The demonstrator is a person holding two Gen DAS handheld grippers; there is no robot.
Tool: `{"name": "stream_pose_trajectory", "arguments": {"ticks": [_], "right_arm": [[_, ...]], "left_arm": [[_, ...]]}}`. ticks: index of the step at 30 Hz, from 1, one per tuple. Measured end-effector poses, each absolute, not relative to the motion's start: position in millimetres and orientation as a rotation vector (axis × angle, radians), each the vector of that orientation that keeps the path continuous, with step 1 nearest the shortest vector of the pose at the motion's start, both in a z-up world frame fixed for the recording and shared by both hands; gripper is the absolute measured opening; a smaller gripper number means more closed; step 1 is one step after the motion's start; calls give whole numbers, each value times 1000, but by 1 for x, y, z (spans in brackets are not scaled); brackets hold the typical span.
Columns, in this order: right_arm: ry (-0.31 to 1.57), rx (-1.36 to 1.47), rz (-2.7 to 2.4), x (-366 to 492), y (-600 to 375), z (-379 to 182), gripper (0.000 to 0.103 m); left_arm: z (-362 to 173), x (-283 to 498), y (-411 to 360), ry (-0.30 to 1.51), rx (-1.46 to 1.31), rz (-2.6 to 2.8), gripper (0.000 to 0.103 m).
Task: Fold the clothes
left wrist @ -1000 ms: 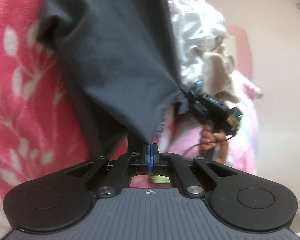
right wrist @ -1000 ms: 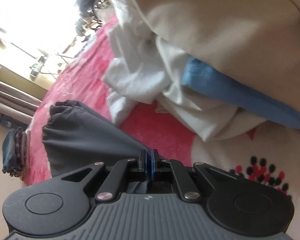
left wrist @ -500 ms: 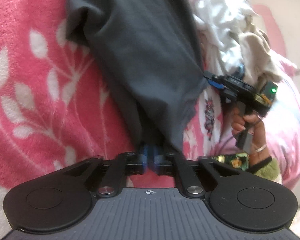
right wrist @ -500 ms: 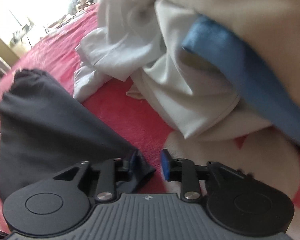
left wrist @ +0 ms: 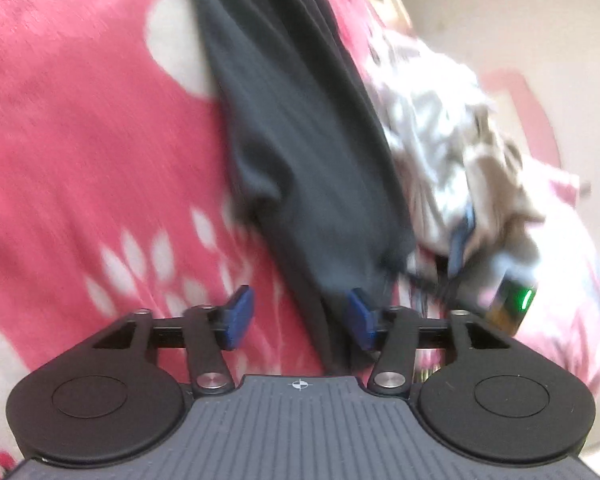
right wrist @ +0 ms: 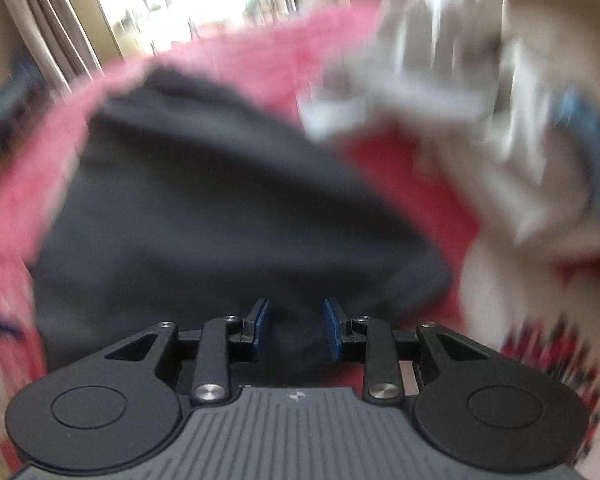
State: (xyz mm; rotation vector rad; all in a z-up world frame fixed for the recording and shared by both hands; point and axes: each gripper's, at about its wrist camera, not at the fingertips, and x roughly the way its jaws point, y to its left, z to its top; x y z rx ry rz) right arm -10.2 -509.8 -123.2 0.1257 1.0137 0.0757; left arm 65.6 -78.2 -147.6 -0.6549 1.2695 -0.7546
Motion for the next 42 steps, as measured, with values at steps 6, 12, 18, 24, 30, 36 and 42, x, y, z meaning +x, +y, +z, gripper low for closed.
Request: {"name": "stream_pose_trajectory", "arguments": {"ticks": [6,12,18,24,30,36,42], "right_arm": [[1084,53,96,-3,-502,-92,32],[940,-99,189,82,-455,-2,37],[909,-290,338,228,-350,-8,54],[854,-388,412,325,-278,-72,54],[862,-266,396,361,-278,-100,13],[789,-129,312,372,-299,-100,8],[831,-164,191,382,-298,-109,36]], "left_arm": [[-153,99,-89,1235,-643,-676,61],[-159,110,-96,1232,-606,-678,60],[-163,106,-89,1227,-594,-698,58],[-165,105,-84,1231,-569,-700,46],[-170,101,-78,1221,-576,-692,33],[-172,101,-73,1235,-580,-689,28],[-176,102,-66,1244,-624,-705,26]]}}
